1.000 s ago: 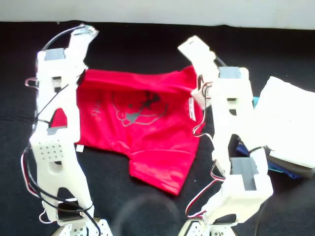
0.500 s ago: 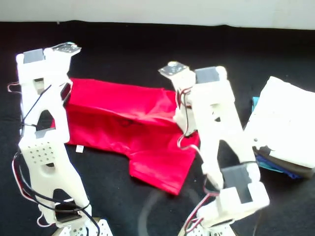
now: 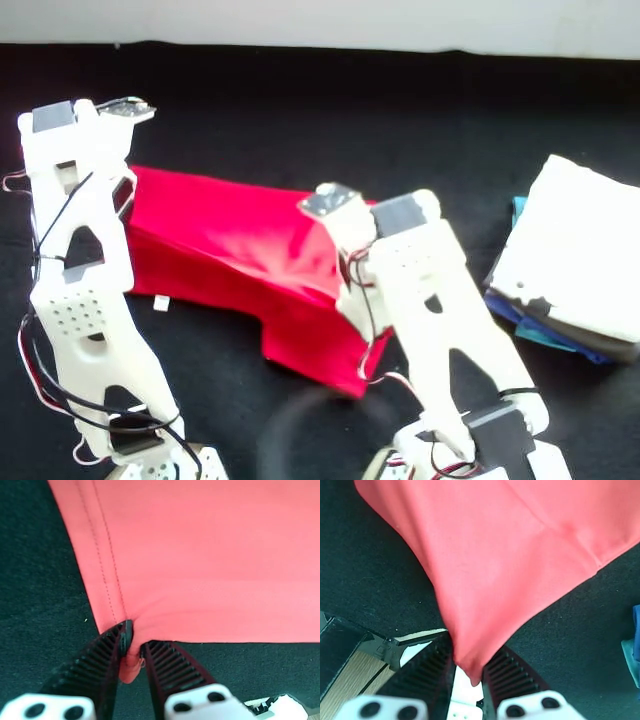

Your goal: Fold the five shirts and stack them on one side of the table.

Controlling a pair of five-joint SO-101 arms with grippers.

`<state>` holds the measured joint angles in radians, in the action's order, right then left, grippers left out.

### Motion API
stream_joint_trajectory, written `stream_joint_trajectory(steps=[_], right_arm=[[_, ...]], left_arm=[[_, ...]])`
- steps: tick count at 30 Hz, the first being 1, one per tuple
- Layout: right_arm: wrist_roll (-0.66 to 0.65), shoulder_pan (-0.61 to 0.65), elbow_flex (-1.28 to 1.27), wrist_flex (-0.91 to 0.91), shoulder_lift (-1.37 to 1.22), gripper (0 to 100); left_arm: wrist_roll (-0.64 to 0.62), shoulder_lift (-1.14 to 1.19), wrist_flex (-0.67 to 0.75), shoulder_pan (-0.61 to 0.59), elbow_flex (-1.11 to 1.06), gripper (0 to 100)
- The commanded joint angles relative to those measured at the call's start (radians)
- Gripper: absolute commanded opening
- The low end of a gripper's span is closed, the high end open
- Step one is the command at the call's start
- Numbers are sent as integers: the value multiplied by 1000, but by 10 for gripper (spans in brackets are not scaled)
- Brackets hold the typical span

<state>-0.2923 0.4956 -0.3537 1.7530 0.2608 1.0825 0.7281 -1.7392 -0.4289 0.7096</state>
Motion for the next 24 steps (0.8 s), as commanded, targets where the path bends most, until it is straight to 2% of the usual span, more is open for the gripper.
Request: stream_joint_trajectory(steps=[1,4,9,14,16,20,24], right_arm=[[2,41,-65,12,33,8],[2,90,-130,7,33,8],[2,76,-137,-8,30,8],[3,73,-137,-7,30,15],[8,73,-137,1,28,57],[55,62,-137,8,33,208],[60,56,-88,12,33,237]], left_arm=[[14,-77,-12,-35,41,7],[28,-73,-14,-45,41,7],[78,-82,-15,-58,-10,8],[75,-85,-14,-87,-13,86],[57,-111,-14,-102,-18,91],[41,-173,-14,-108,-19,120],[40,-243,-14,-116,-19,129]])
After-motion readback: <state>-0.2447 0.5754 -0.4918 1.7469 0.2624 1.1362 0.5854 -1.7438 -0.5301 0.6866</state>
